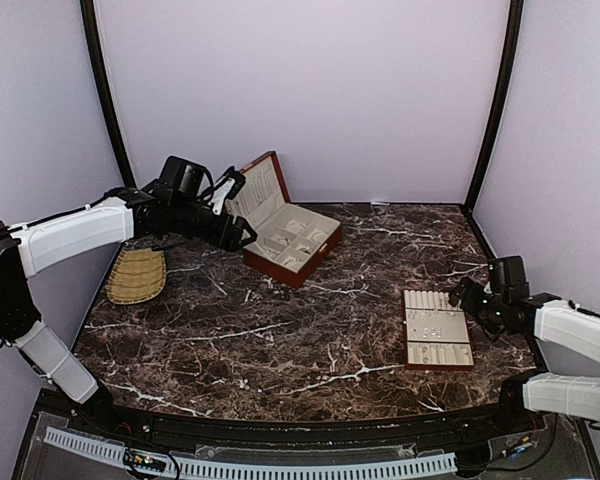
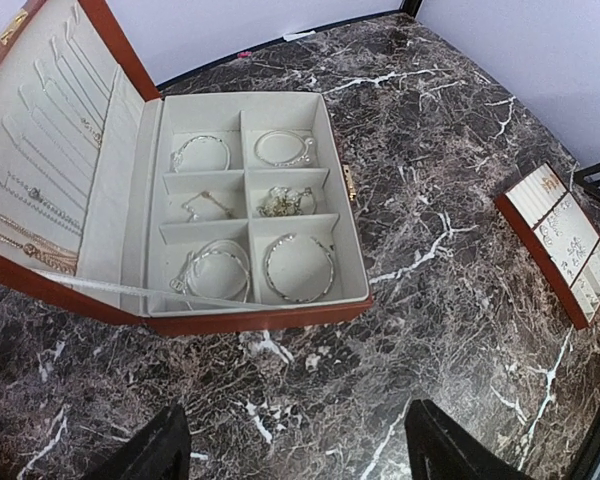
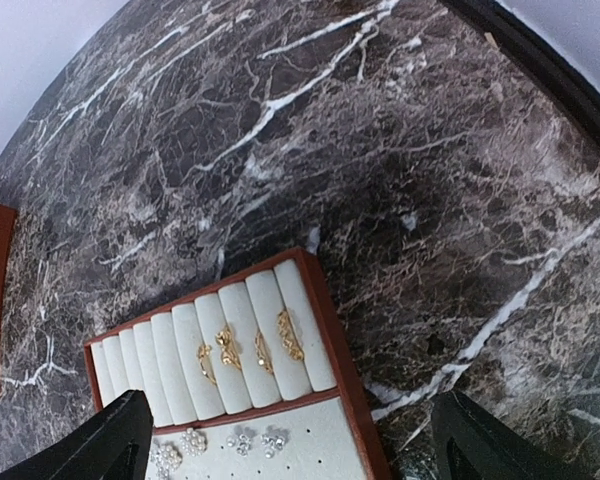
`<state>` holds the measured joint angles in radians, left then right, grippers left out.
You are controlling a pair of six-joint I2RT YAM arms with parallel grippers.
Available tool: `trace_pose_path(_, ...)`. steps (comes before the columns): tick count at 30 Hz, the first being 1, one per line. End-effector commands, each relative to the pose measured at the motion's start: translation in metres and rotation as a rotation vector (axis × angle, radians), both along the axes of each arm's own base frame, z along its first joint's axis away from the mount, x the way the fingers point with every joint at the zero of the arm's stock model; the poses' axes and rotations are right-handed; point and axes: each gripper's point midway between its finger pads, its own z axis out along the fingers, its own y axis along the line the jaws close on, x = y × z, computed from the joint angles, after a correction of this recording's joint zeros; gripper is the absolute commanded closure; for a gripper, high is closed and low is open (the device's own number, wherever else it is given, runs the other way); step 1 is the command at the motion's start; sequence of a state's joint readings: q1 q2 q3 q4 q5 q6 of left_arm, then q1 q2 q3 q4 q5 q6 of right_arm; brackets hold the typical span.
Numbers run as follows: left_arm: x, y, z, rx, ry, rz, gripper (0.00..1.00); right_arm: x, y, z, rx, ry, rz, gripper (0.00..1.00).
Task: Organize the mixed jewelry
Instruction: Place the bracelet in the bracelet compartment, then move to the center of the board in the compartment layer.
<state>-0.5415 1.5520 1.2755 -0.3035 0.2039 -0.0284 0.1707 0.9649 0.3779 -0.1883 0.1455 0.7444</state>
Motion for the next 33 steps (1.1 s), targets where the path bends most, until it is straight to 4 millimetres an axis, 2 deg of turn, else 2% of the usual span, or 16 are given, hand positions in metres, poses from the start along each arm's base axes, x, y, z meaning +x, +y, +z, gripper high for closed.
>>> trace_pose_path(1,-0.005,0.005,0.009,0.012,-0.029,-0.004,0.24,-0.003,0.011,-0.01,0.06,0.003,0.035,0.02)
trace_pose_path(8,-0.005,0.005,0.003,0.02,-0.015,-0.006,0.24,-0.002,0.011,-0.02,0.039,0.027,0.056,0.02)
trace_pose_path(10,-0.005,0.005,0.002,0.019,-0.015,-0.006,0.24,0.001,0.019,-0.021,0.055,0.02,0.101,0.02)
trace_pose_path(13,-0.005,0.004,-0.001,0.024,-0.009,-0.006,0.24,0.006,0.036,-0.023,0.09,0.016,0.194,0.08)
trace_pose_path(18,-0.003,0.004,-0.006,0.03,0.002,-0.006,0.24,0.012,0.061,-0.024,0.125,0.027,0.296,0.1)
trace_pose_path(27,-0.003,0.003,-0.014,0.057,0.003,-0.024,0.24,0.02,0.141,-0.011,0.162,-0.023,0.502,0.1)
trace_pose_path(33,-0.003,0.004,-0.016,0.061,0.005,-0.024,0.24,0.018,0.215,-0.012,0.217,-0.02,0.676,0.1)
